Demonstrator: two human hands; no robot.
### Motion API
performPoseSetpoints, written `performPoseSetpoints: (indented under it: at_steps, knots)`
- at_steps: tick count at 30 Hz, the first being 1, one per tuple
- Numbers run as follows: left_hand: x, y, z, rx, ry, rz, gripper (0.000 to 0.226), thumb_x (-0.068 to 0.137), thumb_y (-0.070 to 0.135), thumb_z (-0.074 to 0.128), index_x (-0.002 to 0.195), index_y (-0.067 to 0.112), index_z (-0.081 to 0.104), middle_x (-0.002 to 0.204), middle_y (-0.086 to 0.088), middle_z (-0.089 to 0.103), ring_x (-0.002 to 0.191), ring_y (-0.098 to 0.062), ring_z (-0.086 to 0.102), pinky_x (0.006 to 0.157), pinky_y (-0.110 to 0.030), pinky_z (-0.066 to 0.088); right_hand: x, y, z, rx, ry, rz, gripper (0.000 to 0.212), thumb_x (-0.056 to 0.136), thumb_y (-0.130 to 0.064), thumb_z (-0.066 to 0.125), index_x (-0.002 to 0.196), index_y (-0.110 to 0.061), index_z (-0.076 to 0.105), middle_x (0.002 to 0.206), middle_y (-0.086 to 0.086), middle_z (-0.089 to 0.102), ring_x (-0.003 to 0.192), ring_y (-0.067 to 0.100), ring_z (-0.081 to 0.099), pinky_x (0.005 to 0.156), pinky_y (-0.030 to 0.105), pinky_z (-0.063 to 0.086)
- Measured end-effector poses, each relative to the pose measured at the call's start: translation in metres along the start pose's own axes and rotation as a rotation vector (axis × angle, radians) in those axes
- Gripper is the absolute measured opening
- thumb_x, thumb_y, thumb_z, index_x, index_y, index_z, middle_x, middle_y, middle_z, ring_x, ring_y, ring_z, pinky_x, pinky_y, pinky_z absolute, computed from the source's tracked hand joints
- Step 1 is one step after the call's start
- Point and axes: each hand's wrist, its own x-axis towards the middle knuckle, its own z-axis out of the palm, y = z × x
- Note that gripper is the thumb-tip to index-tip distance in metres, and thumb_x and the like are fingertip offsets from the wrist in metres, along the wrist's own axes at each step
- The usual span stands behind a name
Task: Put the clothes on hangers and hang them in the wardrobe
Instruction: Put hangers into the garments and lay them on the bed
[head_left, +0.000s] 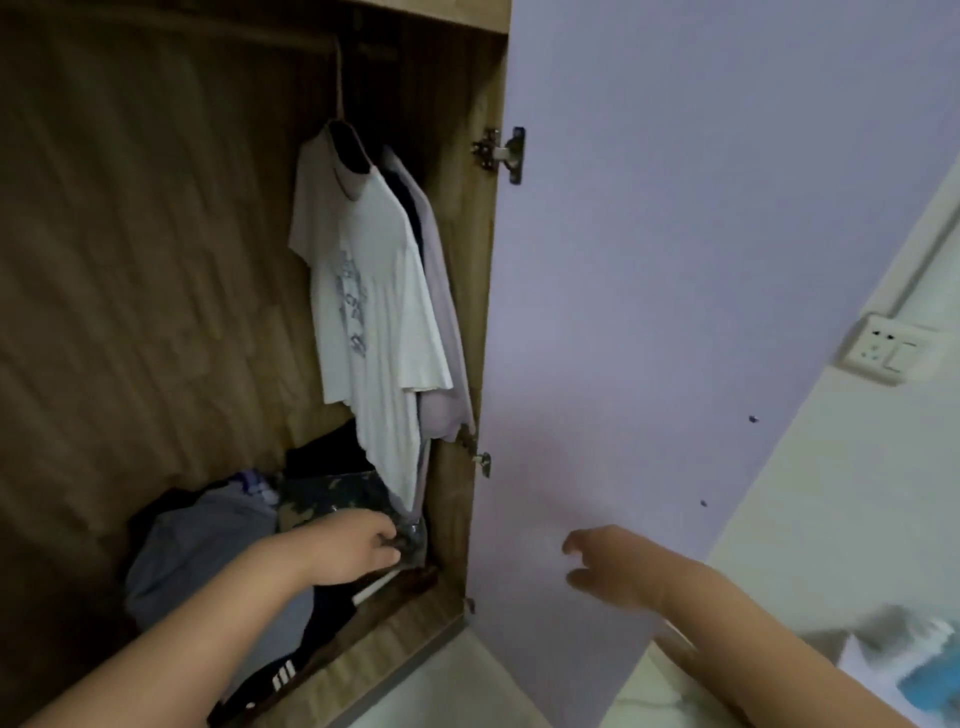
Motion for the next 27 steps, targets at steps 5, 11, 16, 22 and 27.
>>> performPoseSetpoints:
  at_steps: [5,11,16,22,27]
  knots:
    - [0.023,-0.03,-0.047,-0.097,0.084,-0.03,0.045,0.096,0.034,0.046,0.137,0.017,0.041,0.135,-0.002,0.049,0.118,-0.013,0.049,0.094,-0.017,0.037,0.042,-0.049,-0.054,-0.003,0.117,-0.096,0.04,0.097,-0.029,0.045,0.137,-0.021,0.044,0.137,0.004,0.05,0.124,0.022,0.049,0.104,0.031,0.039]
    - [0.076,-0.066,-0.12,-0.159,0.321,0.058,0.042,0.095,0.031,0.048,0.135,0.017,0.044,0.133,-0.003,0.051,0.113,-0.011,0.05,0.096,-0.019,0.04,0.097,-0.118,-0.128,0.123,0.417,-0.22,0.034,0.095,-0.016,0.044,0.128,-0.015,0.054,0.123,0.008,0.06,0.111,0.024,0.057,0.088,0.026,0.044]
    - [0.115,-0.079,-0.189,-0.136,0.542,0.171,0.045,0.094,0.026,0.049,0.138,0.019,0.039,0.141,-0.003,0.044,0.123,-0.017,0.047,0.101,-0.022,0.038,0.137,-0.177,-0.195,0.406,0.822,-0.347,0.046,0.091,-0.009,0.048,0.136,-0.018,0.046,0.134,0.003,0.052,0.122,0.018,0.049,0.096,0.021,0.037]
    - [0.143,-0.083,-0.253,-0.262,0.715,0.301,0.057,0.094,0.022,0.049,0.146,0.025,0.024,0.147,0.001,0.034,0.129,-0.016,0.039,0.103,-0.024,0.033,0.181,-0.225,-0.247,0.475,0.923,-0.238,0.042,0.091,-0.003,0.042,0.132,-0.01,0.046,0.129,0.011,0.052,0.11,0.023,0.054,0.083,0.025,0.044]
    - [0.155,-0.095,-0.271,-0.507,0.612,0.394,0.061,0.096,0.007,0.041,0.146,0.031,0.019,0.15,0.001,0.028,0.135,-0.013,0.031,0.112,-0.032,0.032,0.201,-0.253,-0.254,0.748,0.785,-0.295,0.026,0.089,-0.01,0.048,0.112,-0.015,0.061,0.09,0.007,0.067,0.084,0.024,0.064,0.076,0.04,0.055]
